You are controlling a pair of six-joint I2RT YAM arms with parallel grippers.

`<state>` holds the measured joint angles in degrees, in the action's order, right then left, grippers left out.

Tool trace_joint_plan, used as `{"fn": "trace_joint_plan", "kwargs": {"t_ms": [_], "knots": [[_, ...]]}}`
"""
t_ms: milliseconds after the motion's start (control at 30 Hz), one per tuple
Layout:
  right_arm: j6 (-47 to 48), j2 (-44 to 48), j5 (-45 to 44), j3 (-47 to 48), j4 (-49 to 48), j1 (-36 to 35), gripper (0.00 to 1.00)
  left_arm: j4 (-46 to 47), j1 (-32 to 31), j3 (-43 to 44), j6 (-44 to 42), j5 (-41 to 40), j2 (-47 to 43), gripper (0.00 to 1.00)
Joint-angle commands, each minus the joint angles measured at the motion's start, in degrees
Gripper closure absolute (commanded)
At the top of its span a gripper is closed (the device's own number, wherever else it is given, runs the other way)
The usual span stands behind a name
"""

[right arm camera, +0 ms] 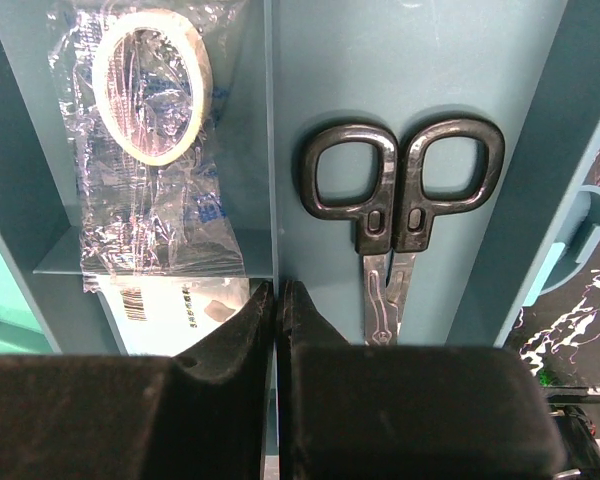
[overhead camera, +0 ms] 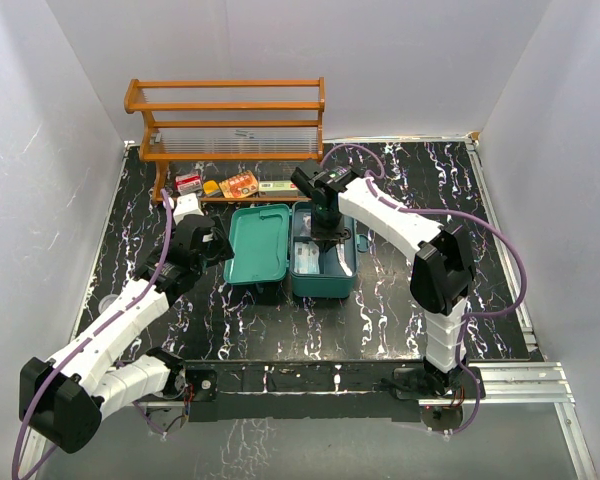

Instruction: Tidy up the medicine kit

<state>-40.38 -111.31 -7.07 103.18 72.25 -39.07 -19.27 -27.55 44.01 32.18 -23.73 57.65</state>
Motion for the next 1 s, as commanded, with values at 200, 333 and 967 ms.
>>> {"fn": "trace_joint_plan", "kwargs": {"t_ms": [200,333,967], "knots": [[1.66,-0.41,-3.67,-1.42,-3.11,0.22,0.98,0.61,0.86,0.49,-0.13,1.67,-0.13,0.32],[1.89,0.6,-3.46,-1.1,-3.94,0.18,0.83,0.76,2.55,1.02,-0.1,4.93,0.84,0.31],[5.8,22.98,-6.2,-16.0,-20.39,4.71,0.58,7.05,12.56,1.07,-3.28,21.52,4.03,0.01]]}}
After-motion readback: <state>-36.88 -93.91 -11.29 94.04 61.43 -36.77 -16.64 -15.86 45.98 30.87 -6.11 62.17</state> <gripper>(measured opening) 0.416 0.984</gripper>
